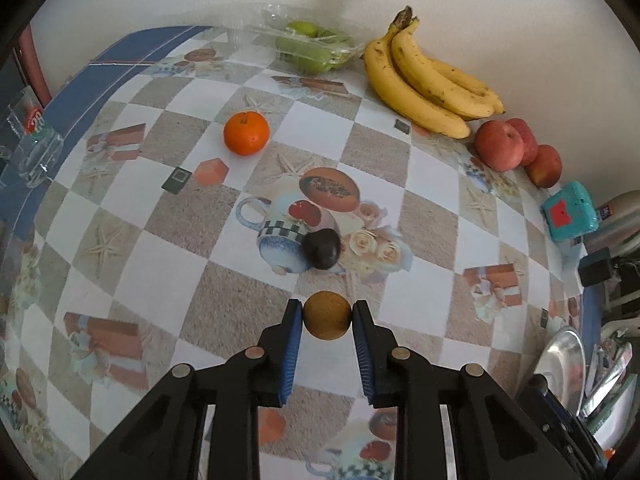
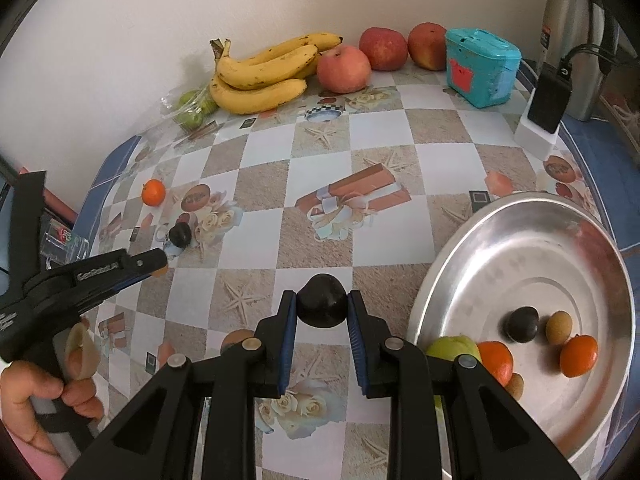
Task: Organize fruits
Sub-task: 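Carry the avocado and kiwi over the steel bowl with both grippers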
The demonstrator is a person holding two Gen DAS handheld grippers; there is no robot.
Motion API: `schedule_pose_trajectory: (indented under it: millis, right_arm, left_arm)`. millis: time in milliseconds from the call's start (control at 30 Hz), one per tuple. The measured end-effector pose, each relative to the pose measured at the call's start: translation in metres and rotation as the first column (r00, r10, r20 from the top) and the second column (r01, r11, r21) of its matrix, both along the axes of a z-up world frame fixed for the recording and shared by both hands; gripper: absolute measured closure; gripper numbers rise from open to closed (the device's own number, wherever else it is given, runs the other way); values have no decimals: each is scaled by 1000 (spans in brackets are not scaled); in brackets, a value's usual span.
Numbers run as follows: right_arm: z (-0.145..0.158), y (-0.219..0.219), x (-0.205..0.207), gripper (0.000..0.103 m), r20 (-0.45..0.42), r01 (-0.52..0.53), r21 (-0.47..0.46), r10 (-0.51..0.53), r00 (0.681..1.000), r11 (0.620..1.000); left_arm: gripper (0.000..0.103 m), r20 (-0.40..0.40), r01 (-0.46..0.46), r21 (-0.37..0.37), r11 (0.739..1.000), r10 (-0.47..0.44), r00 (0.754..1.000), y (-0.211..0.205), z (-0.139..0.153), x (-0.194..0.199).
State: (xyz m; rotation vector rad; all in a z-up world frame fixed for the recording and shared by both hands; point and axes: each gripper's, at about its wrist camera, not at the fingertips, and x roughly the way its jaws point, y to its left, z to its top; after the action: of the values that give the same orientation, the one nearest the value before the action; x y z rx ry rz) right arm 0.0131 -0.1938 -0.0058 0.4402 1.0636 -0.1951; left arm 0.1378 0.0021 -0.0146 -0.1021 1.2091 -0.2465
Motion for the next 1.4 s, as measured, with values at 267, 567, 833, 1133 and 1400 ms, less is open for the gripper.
schedule_pose_trajectory:
  millis: [267,567,833,1133,1400]
  right_arm:
    - [13,-13,-10,77,19,50,-30,-50,999,998]
    - [14,-46,-25,77,13,140,-48,-139,990,989]
    - [7,-90,-48,77,-20,268,-65,-270,963,961]
    - [-4,-114,-59,77,-19,320,-80,-322,946,944]
    - [-13,-132,-64,77,-16,359,-58,-360,933,932]
  left_arm:
    - [75,46,43,-43,998,-41,998,-16,26,-18]
    - [75,12,131,-67,989,-130,991,-50,24,-35]
    - [75,21,276,-118,954,-275,961,-100,26,-61]
    - [75,109,466,-133,875,-454,884,-160,23,-88]
    - [75,54,543,-121,831,-540,840,-194,-2,-97]
